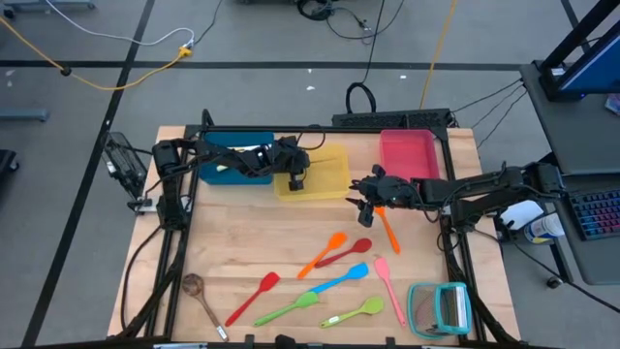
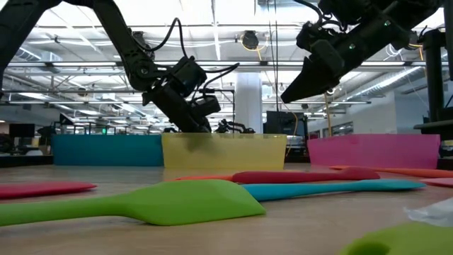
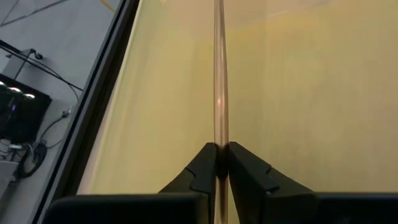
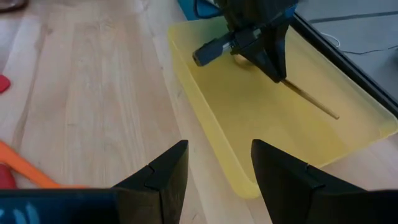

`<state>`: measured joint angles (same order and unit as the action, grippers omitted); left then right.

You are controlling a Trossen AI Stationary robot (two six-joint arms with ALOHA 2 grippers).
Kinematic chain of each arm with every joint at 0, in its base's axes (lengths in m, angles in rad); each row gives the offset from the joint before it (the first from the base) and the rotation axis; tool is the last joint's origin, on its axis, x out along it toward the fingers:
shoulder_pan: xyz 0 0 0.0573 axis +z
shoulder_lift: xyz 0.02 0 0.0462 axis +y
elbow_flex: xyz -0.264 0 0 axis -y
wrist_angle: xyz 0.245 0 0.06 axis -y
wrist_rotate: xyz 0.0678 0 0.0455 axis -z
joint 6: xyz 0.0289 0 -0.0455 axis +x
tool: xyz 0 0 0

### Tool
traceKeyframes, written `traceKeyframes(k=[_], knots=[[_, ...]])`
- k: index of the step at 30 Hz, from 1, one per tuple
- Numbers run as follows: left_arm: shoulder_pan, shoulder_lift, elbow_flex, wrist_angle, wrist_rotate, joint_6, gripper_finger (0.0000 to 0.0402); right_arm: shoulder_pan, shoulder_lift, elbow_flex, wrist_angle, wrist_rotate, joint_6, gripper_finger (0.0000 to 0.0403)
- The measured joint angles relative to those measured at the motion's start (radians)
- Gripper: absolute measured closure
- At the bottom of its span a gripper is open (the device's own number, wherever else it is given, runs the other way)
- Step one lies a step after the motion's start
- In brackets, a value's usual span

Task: Pick & Place Kitchen Items
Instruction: Put the gold spoon into the yellow bin, then put the brown spoon into the yellow bin

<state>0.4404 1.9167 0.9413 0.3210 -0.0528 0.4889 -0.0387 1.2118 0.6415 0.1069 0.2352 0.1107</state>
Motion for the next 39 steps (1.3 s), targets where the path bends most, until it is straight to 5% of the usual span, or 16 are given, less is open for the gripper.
traceKeyframes(k=[9, 18, 28, 39], knots=[[0.0, 0.0, 0.0, -0.003, 0.0, -0.022, 0.0308, 0.0, 0.001, 0.0, 0.118, 0.0, -0.052, 0.0234], [-0.024, -0.068, -0.001, -0.005, 0.0, -0.099, 0.03, 0.0, 0.015, 0.0, 0.129, -0.004, -0.089, 0.0234], [-0.107, -0.41, -0.001, -0.203, 0.0, -0.114, 0.03, 0.0, 0.133, 0.0, 0.194, -0.002, -0.091, 0.0234], [-0.284, -0.743, -0.001, -0.611, 0.0, -0.377, 0.03, 0.015, 0.181, 0.0, 0.343, -0.134, -0.197, 0.0213]])
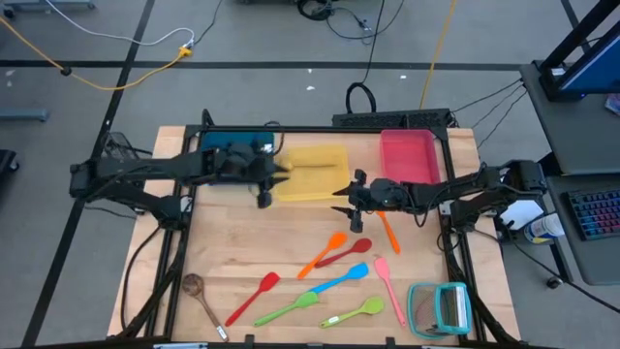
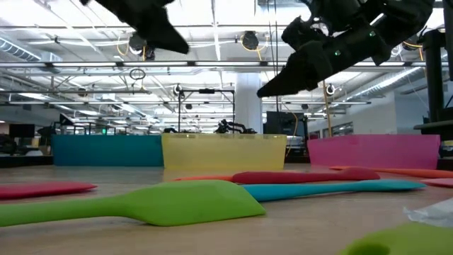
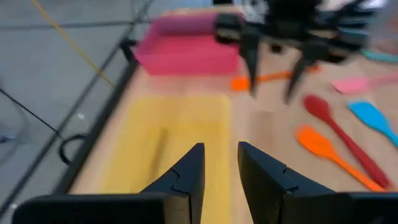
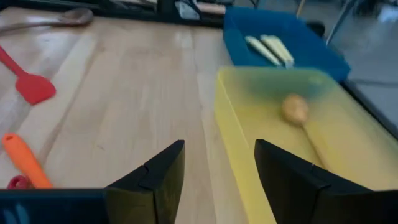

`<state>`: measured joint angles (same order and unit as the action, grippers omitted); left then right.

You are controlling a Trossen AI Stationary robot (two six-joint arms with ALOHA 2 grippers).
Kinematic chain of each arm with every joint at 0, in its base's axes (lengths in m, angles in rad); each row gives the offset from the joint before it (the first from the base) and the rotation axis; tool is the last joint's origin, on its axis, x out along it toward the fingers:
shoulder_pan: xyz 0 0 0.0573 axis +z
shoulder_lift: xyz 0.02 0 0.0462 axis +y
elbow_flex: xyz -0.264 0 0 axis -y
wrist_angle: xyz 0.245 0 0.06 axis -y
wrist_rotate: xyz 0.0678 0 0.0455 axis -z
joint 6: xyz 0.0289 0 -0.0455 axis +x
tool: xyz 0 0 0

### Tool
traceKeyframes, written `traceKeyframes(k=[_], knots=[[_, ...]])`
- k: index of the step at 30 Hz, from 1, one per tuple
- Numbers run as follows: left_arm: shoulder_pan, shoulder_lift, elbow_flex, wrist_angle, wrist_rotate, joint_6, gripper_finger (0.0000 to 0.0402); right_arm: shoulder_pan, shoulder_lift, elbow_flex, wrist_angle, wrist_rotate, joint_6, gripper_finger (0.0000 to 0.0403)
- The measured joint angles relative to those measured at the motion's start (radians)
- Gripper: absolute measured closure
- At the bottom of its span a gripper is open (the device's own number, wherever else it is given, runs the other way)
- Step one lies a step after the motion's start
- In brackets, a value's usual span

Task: Pick & Place Kitchen Items
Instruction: Put the brown spoon into the yellow bin

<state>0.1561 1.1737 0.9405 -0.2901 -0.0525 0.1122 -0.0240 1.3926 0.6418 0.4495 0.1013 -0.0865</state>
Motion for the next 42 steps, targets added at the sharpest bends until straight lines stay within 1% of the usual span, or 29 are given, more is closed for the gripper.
traceKeyframes(k=[3, 5, 10, 15, 18, 22, 29, 31, 34, 38, 40, 42], knots=[[-0.067, -0.052, 0.0, -0.135, 0.0, -0.053, 0.03, 0.01, 0.0, 0.0, 0.044, -0.003, -0.043, 0.0203], [-0.114, -0.075, 0.0, -0.216, 0.001, -0.145, 0.03, 0.013, 0.0, 0.0, 0.051, -0.022, -0.065, 0.0197], [-0.246, -0.09, 0.0, -0.393, 0.003, -0.487, 0.03, 0.013, 0.0, 0.0, 0.098, -0.104, -0.144, 0.0196], [-0.389, -0.058, 0.0, -0.512, 0.004, -0.793, 0.03, 0.011, 0.0, 0.0, 0.234, -0.105, -0.262, 0.0198], [-0.469, -0.03, 0.0, -0.538, 0.011, -0.989, 0.03, 0.011, 0.0, 0.0, 0.324, -0.104, -0.323, 0.0197], [-0.563, 0.016, 0.0, -0.543, 0.078, -1.301, 0.03, 0.011, 0.0, 0.0, 0.405, -0.105, -0.396, 0.0199], [-0.706, 0.128, 0.0, -0.544, 0.229, -1.852, 0.03, 0.011, 0.0, 0.0, 0.421, -0.106, -0.456, 0.0198], [-0.733, 0.168, 0.0, -0.543, 0.281, -1.973, 0.03, 0.011, 0.0, 0.0, 0.421, -0.106, -0.444, 0.0199], [-0.766, 0.234, 0.0, -0.544, 0.377, -2.095, 0.03, 0.011, 0.0, 0.0, 0.415, -0.106, -0.397, 0.0203], [-0.797, 0.316, 0.0, -0.542, 0.49, -2.173, 0.03, 0.011, 0.0, 0.0, 0.414, -0.106, -0.374, 0.0203], [-0.804, 0.349, 0.0, -0.54, 0.532, -2.189, 0.03, 0.011, 0.0, 0.0, 0.414, -0.106, -0.378, 0.0203], [-0.812, 0.373, 0.0, -0.518, 0.582, -2.158, 0.03, 0.011, 0.0, 0.0, 0.414, -0.106, -0.394, 0.0203]])
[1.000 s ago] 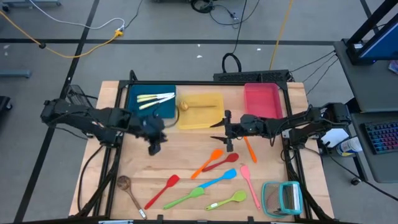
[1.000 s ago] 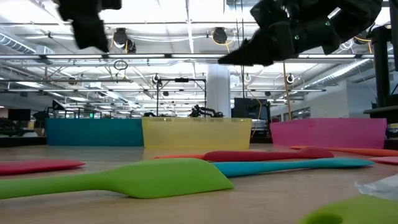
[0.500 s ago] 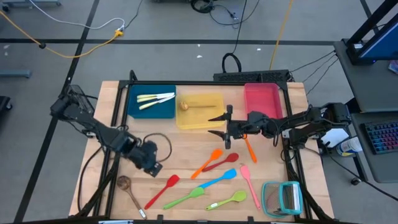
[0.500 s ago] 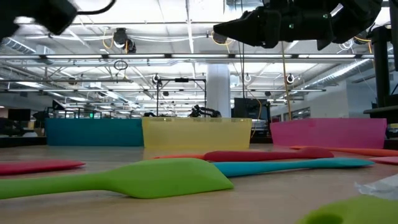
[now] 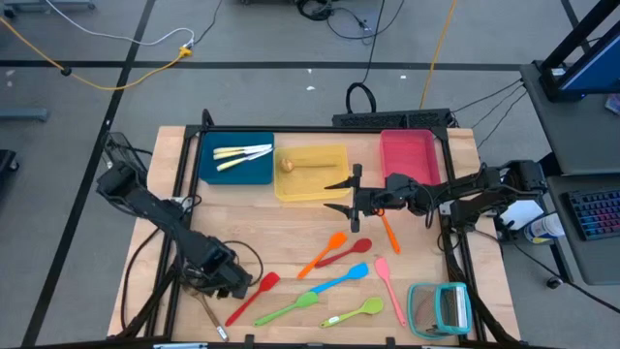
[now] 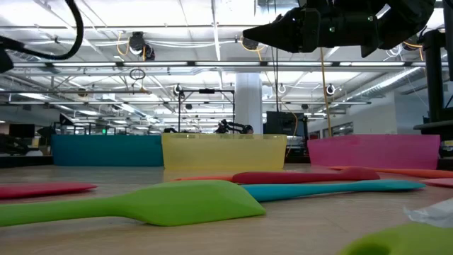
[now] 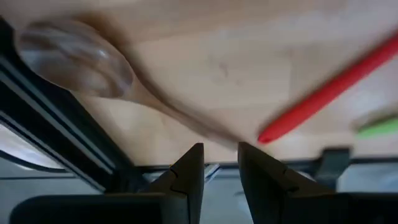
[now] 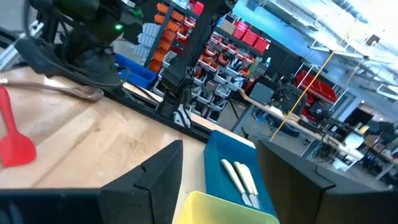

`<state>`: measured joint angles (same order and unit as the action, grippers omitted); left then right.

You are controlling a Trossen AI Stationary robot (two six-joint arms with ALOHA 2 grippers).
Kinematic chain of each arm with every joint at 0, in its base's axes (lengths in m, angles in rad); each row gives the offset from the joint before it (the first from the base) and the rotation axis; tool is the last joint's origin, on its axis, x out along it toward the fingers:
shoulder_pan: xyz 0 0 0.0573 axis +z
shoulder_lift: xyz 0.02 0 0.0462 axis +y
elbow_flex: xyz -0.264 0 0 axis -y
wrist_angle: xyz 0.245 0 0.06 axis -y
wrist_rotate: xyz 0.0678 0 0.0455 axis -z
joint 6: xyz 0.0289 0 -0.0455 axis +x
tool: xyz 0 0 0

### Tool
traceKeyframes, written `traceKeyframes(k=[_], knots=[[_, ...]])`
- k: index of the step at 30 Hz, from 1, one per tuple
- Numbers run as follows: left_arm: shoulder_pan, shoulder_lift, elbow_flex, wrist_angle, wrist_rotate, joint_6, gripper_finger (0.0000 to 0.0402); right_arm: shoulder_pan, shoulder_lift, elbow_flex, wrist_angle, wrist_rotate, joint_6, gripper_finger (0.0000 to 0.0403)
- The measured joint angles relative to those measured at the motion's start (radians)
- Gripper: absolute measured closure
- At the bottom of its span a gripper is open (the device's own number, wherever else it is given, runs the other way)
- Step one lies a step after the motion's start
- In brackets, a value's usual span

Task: Pick & Place Kitchen Items
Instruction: Put the brown spoon into the yellow bin

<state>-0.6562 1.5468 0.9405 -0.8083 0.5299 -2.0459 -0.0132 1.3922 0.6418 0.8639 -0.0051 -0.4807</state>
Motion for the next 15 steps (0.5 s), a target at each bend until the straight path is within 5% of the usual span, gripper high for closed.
traceKeyframes(k=[5, 15], knots=[[-0.029, 0.024, 0.0, 0.023, 0.076, -0.118, 0.03, 0.0, 0.0, 0.0, 0.044, 0.0, -0.115, 0.0202], [-0.138, 0.025, 0.0, 0.123, -0.08, -0.502, 0.03, 0.0, 0.0, 0.0, 0.133, 0.0, -0.214, 0.0202]])
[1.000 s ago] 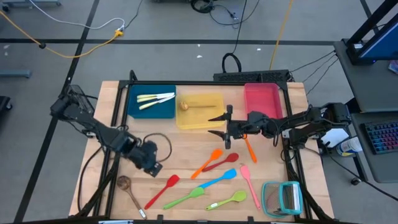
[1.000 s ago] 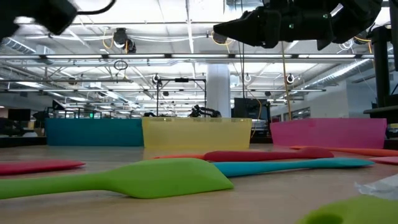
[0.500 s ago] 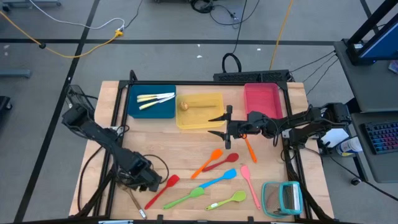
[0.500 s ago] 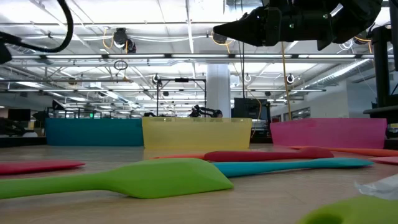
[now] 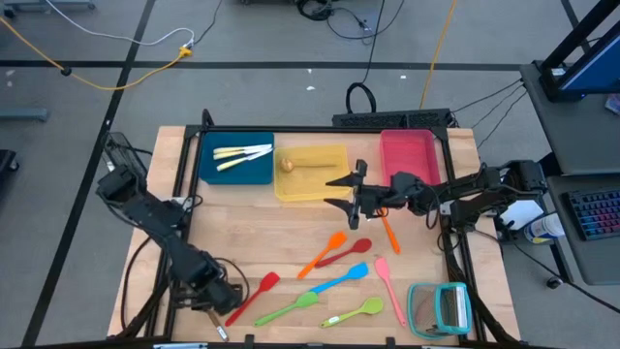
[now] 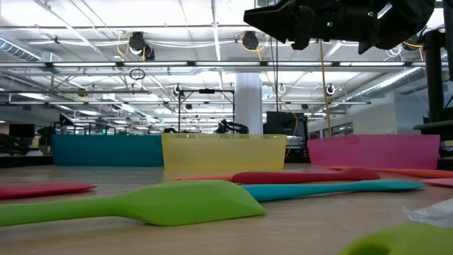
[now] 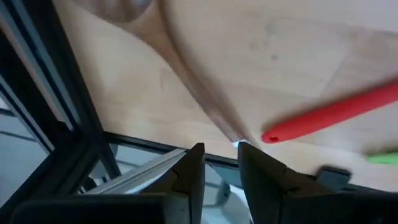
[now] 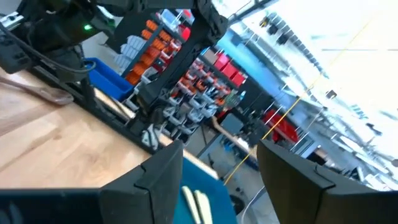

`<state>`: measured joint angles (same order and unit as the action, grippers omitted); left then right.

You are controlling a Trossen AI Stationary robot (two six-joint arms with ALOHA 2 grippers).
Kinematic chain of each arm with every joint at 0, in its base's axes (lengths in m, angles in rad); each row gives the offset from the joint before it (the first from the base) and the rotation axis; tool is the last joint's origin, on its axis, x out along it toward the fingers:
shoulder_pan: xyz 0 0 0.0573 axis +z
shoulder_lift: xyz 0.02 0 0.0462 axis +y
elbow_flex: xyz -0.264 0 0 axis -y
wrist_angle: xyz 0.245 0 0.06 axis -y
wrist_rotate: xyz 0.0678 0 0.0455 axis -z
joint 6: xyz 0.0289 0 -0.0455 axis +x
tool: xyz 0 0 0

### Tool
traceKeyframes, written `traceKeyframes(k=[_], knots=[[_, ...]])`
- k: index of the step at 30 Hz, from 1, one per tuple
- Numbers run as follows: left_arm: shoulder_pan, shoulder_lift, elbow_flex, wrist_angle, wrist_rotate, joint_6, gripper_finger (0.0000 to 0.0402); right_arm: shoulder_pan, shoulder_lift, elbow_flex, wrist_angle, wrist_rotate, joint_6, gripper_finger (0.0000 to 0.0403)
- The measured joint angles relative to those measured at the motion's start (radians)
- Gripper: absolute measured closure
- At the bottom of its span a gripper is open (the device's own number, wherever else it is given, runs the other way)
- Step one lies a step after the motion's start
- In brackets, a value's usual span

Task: Pick & Place Kitchen Items
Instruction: Put the brown spoon into the yellow bin

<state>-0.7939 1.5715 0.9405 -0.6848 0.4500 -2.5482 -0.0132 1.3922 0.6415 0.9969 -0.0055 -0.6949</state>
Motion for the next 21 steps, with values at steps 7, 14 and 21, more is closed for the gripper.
traceKeyframes(k=[7, 14, 21], knots=[[-0.081, 0.0, 0.0, -0.016, -0.137, 0.0, 0.03, 0.0, 0.0, 0.0, 0.053, -0.003, -0.08, 0.0202], [-0.14, 0.001, 0.0, -0.059, -0.197, -0.017, 0.03, -0.015, 0.0, 0.0, 0.052, -0.225, -0.123, 0.0208], [-0.187, 0.056, 0.0, -0.061, -0.184, -0.022, 0.03, -0.02, 0.0, 0.0, 0.039, -0.339, -0.01, 0.0215]])
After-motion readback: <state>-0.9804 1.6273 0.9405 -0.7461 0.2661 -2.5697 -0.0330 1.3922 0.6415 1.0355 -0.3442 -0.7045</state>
